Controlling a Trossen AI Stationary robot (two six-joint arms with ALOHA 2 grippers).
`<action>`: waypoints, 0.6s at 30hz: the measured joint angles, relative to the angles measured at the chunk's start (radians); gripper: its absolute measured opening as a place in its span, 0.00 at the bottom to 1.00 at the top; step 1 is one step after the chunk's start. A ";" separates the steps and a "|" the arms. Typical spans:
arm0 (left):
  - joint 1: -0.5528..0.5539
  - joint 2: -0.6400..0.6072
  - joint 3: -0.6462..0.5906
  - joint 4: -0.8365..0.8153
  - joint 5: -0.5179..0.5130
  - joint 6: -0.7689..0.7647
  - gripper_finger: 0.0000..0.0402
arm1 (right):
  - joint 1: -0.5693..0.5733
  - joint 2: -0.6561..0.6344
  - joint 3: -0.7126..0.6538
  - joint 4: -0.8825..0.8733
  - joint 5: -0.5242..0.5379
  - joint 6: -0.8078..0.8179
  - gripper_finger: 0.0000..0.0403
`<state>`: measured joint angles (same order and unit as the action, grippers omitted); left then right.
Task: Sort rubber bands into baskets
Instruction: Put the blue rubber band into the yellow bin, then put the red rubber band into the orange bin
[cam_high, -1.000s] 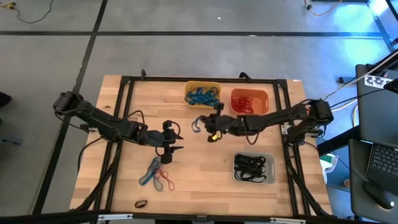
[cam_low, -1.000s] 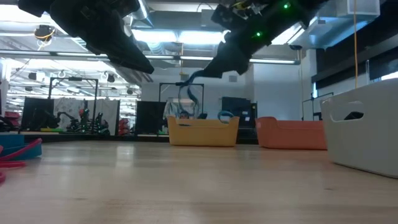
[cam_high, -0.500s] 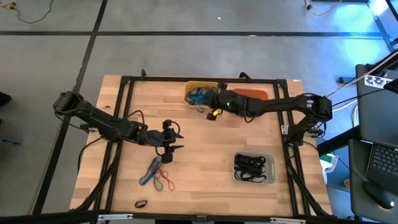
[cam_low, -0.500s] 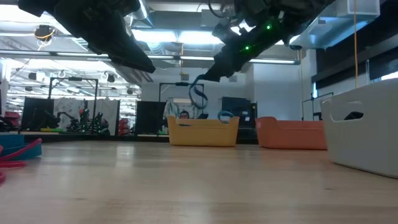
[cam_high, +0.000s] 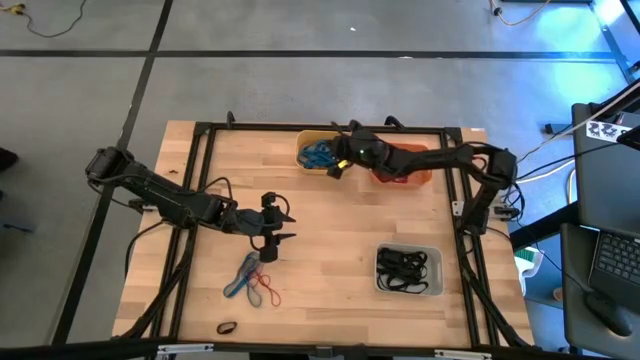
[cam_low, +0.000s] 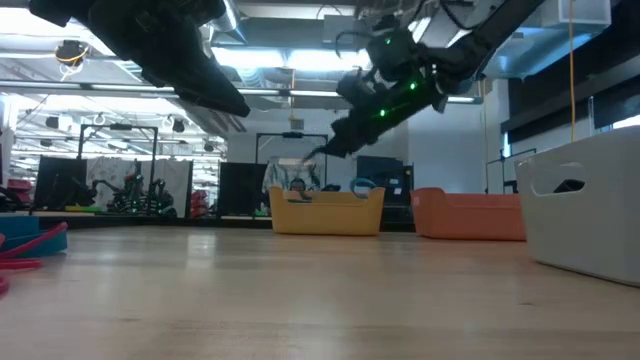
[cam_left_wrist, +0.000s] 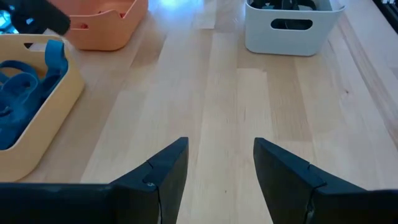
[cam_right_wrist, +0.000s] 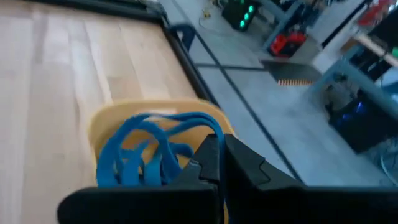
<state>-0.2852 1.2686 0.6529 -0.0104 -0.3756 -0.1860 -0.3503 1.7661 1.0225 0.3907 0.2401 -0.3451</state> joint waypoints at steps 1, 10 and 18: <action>0.000 0.000 0.000 0.001 0.000 0.000 0.45 | -0.005 0.012 0.000 0.001 0.001 0.009 0.02; 0.000 0.000 0.000 0.000 0.000 -0.002 0.45 | -0.012 0.072 0.000 -0.012 0.002 0.091 0.19; 0.000 0.000 0.000 0.000 0.000 -0.002 0.45 | 0.001 0.023 -0.001 -0.087 0.033 0.131 0.50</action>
<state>-0.2852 1.2686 0.6529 -0.0100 -0.3756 -0.1877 -0.3491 1.7887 1.0214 0.3036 0.2736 -0.2138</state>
